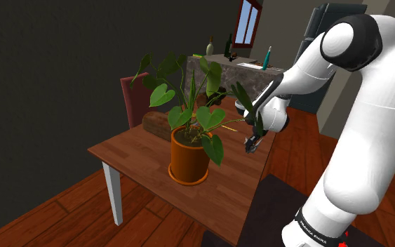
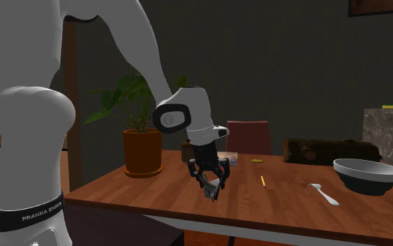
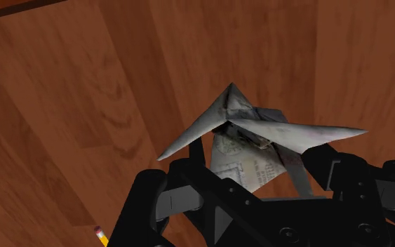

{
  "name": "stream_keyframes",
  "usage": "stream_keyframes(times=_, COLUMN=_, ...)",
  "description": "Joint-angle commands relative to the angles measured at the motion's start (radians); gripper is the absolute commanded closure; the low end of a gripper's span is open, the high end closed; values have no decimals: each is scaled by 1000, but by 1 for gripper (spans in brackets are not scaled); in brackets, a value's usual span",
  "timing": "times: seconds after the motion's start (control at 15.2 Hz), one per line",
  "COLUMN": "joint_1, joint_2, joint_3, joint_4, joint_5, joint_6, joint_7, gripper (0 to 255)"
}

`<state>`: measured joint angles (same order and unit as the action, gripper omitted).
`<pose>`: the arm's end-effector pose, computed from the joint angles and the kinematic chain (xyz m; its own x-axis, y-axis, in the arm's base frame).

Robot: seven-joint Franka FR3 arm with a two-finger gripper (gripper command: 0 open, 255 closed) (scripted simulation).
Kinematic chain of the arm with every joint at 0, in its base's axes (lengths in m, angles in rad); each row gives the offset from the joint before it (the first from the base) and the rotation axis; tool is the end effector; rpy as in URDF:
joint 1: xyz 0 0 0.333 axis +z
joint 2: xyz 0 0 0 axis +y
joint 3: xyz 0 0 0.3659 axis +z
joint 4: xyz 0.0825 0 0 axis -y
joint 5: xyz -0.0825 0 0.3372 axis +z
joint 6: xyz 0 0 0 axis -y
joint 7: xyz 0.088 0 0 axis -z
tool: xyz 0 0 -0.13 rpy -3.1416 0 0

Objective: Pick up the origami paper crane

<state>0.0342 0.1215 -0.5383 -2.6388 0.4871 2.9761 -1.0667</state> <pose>0.3665 -0.2378 0.3023 0.9702 0.1132 0.2142 0.0873 -0.9881 0.1269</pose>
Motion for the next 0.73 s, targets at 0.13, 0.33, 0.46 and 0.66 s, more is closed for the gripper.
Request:
stream_keyframes(times=0.13, joint_1=-1, joint_2=1, joint_3=1, joint_4=-2, joint_5=2, joint_6=1, joint_7=-2, gripper=255)
stream_keyframes(times=0.33, joint_1=-2, joint_2=2, joint_3=1, joint_4=-2, joint_5=4, joint_6=1, joint_7=-4, gripper=255)
stream_keyframes(times=0.46, joint_1=36, joint_2=-37, joint_3=-58, joint_4=-12, joint_5=-107, joint_6=-19, joint_7=82, gripper=255)
stream_keyframes(times=0.66, joint_1=68, joint_2=-97, joint_3=-122, joint_4=-22, joint_5=-279, joint_6=-53, joint_7=212, gripper=255)
